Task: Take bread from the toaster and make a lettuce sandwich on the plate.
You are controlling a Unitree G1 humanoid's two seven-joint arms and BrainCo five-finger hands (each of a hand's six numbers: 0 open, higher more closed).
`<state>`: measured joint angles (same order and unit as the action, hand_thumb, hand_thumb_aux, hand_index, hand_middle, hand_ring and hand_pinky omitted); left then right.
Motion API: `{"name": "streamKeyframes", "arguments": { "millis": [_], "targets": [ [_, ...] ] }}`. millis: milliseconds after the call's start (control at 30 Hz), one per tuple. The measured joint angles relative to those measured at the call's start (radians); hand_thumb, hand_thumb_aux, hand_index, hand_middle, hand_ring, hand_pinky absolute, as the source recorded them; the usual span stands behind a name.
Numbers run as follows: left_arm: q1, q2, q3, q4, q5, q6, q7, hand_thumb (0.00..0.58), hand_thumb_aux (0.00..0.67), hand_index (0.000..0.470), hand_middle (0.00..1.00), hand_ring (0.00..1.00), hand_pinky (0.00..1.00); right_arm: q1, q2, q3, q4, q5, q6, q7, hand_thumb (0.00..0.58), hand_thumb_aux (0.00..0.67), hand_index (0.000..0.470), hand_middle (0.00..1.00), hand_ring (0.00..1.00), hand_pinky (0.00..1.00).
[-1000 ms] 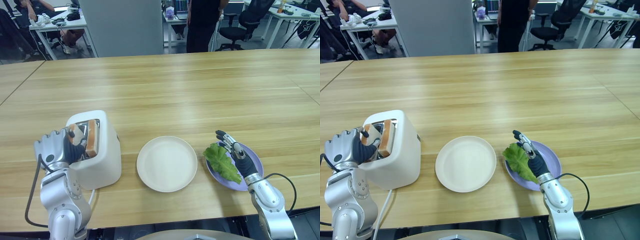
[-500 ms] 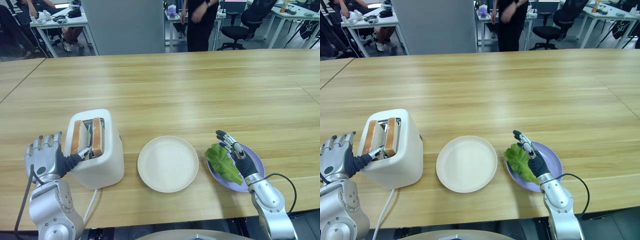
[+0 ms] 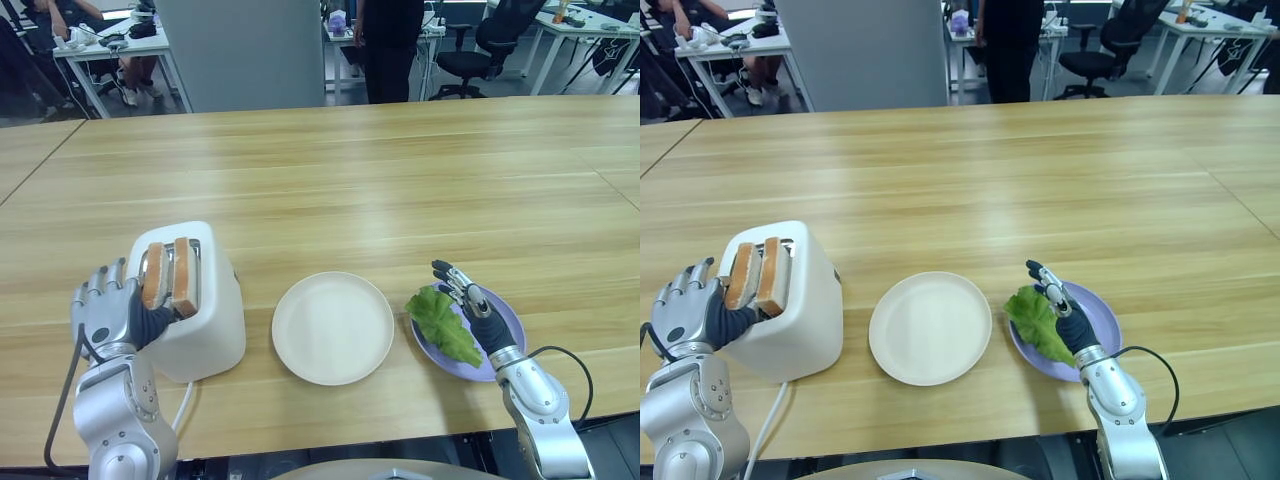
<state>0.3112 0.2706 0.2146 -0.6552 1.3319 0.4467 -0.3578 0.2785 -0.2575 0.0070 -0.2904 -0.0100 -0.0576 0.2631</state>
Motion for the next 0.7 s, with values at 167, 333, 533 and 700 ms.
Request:
{"name": "streamKeyframes", "arguments": {
  "millis": [167,333,533,700],
  "targets": [
    [-0.053,0.004,0.021,0.013,-0.015,0.005,0.039,0.512,0.441,0.303,0.0,0.0,0.0,-0.002,0.0,0.001,0.0,0.0,-0.004,0.0,0.0,0.0,0.0,0.0,0.0,0.0],
    [-0.067,0.036,0.049,0.03,-0.043,-0.001,0.07,0.58,0.67,0.46,0.02,0.02,0.02,-0.002,0.0,0.001,0.001,-0.001,-0.005,0.0,0.0,0.0,0.0,0.0,0.0,0.0],
    [-0.122,0.077,0.095,0.038,-0.075,0.003,0.084,0.58,0.67,0.46,0.03,0.03,0.03,-0.001,0.001,0.001,0.006,-0.004,-0.01,0.0,0.0,0.0,0.0,0.0,0.0,0.0],
    [-0.252,0.02,0.142,0.023,-0.182,0.018,0.172,0.58,0.67,0.46,1.0,1.0,1.0,-0.001,0.002,0.001,0.009,-0.004,-0.013,-0.001,0.0,0.0,0.0,0.0,0.0,0.0]
  ]
}}
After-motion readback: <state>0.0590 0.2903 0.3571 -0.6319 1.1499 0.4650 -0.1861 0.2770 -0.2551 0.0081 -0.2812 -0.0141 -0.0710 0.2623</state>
